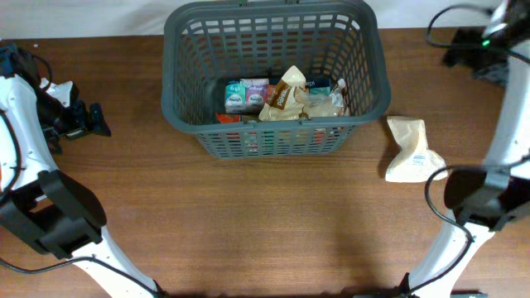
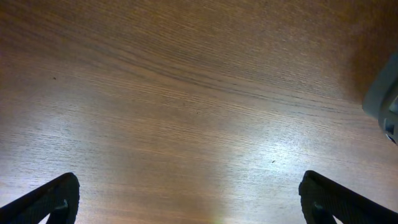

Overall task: Pack container
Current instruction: 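Grasp the beige paper snack bag with the right gripper, then lift the beige bag and drop it into the basket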

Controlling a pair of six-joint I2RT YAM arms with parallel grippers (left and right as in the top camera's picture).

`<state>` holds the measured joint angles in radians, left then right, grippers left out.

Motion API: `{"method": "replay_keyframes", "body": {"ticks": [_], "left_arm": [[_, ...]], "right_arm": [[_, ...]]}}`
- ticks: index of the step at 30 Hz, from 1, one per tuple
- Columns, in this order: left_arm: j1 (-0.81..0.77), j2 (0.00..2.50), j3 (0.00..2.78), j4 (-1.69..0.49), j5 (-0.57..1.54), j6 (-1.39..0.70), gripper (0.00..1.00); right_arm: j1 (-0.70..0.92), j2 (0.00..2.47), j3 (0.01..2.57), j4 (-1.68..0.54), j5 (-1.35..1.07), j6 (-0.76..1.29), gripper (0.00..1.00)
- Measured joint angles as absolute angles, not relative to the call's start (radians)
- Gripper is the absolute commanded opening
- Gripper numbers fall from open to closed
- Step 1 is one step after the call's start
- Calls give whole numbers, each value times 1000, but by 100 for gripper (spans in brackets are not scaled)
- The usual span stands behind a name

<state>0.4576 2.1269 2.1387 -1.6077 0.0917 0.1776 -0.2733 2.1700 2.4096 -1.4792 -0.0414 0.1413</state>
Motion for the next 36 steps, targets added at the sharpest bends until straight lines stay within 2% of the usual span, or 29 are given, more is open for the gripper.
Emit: {"method": "replay_keyframes", "body": {"ticks": [4, 9, 10, 12, 13, 16, 17, 19, 20, 25, 29, 32, 36], "left_arm": [[458, 2127, 2139, -1608, 93, 178, 99], [458, 2127, 2139, -1608, 92, 178, 99], [458, 2127, 2139, -1608, 93, 178, 99], [458, 2127, 2139, -1608, 92, 178, 99], [458, 2127, 2139, -1608, 92, 178, 99], [458, 2127, 2139, -1608, 93, 178, 99], [458, 2127, 2139, -1608, 92, 178, 99], [458, 2127, 2139, -1608, 92, 178, 99], [458, 2127, 2139, -1608, 93, 178, 99], [458, 2127, 2139, -1608, 92, 178, 99], [458, 2127, 2139, -1608, 92, 178, 99], [458, 2127, 2139, -1608, 93, 178, 99], [458, 2127, 2139, -1608, 93, 178, 99]], "right_arm": [[-272, 2185, 2082, -1371, -101, 97, 91], [-271, 2185, 1847, -1243, -130, 51, 89], [-271, 2185, 1806, -1211, -133, 47, 81], [-271, 2185, 1752, -1177, -135, 45, 53], [-271, 2185, 1720, -1161, -134, 37, 45], [-271, 2185, 1668, -1133, -139, 44, 45], [-271, 2185, 1652, -1109, -141, 49, 40], [-271, 2185, 1627, -1073, -142, 53, 21], [-271, 2185, 1611, -1047, -145, 52, 4], [-272, 2168, 1586, -1032, -149, 75, 4], [-273, 2165, 1639, -1116, -148, 79, 4], [-273, 2114, 1915, -1234, -148, 79, 4], [-258, 1988, 2297, -1274, -157, 79, 4]]}}
